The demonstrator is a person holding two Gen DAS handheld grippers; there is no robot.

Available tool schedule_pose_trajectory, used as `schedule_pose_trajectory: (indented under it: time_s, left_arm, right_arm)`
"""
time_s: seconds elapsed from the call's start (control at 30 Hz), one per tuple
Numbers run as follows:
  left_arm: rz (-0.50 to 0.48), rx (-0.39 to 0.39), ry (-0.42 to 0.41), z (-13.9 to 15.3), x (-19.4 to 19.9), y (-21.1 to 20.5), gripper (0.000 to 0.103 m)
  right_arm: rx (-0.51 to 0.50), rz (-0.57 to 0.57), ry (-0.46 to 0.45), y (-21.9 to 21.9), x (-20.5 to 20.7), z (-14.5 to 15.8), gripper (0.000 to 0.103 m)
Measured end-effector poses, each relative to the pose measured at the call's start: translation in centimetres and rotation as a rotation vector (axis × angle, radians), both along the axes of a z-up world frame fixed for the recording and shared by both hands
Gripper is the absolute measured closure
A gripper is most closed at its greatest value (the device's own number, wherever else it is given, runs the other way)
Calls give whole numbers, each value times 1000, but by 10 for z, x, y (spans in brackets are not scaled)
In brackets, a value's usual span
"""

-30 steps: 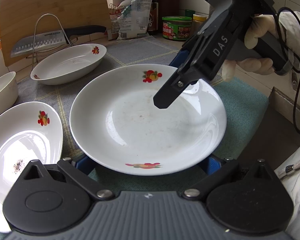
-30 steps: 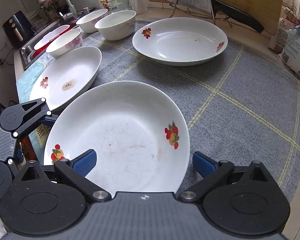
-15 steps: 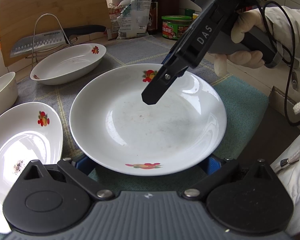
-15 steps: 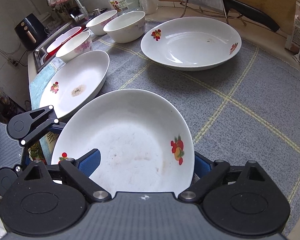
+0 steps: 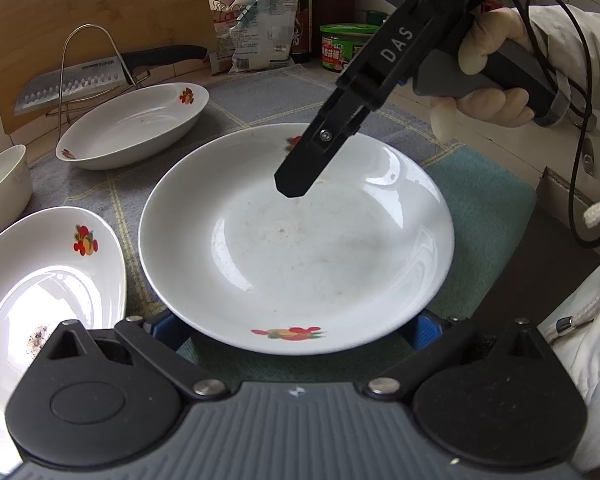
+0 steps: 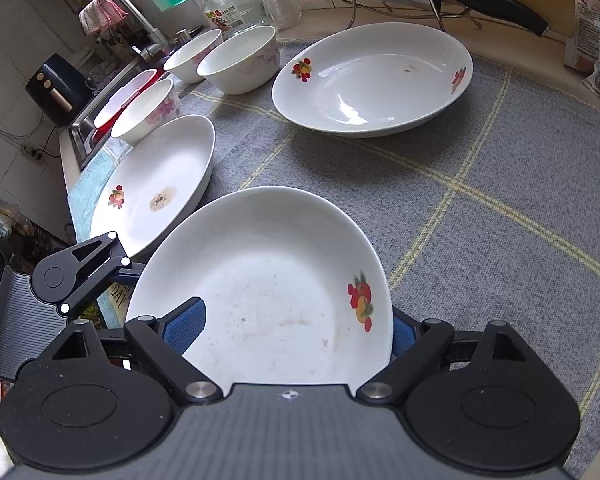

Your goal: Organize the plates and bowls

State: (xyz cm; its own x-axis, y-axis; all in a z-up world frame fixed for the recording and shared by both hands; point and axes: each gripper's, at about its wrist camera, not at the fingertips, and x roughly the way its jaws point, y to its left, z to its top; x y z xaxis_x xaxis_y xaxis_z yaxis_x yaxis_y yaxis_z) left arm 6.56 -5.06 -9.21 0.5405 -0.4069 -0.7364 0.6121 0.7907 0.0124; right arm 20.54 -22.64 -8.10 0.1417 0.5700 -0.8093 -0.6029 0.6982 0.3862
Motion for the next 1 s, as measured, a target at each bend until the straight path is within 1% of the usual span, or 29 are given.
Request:
schedule_pose_trajectory:
  time_s: [0.2,0.4,0.57,0.8,1.0]
  left_arm:
    - [-10,16,6,2,1,-2,1]
    - [-16,8,17,8,4,-2,1]
    - [-40,10,7,14,7,-8,1]
    - [-84,1,-8,22,21,-27,1]
    - [-121,-2,-27,27,39,-48,1]
  right_arm:
    - [-11,-17,4,0,-1,1,9]
    - [-15,-24,-12,-4,-6,7,9]
    - [-17,-42,-31,-12,-9,14,8]
    - [-21,-96,-70,-36,-9,25,8]
    - [-25,-143,-106,-62,-1,31,8]
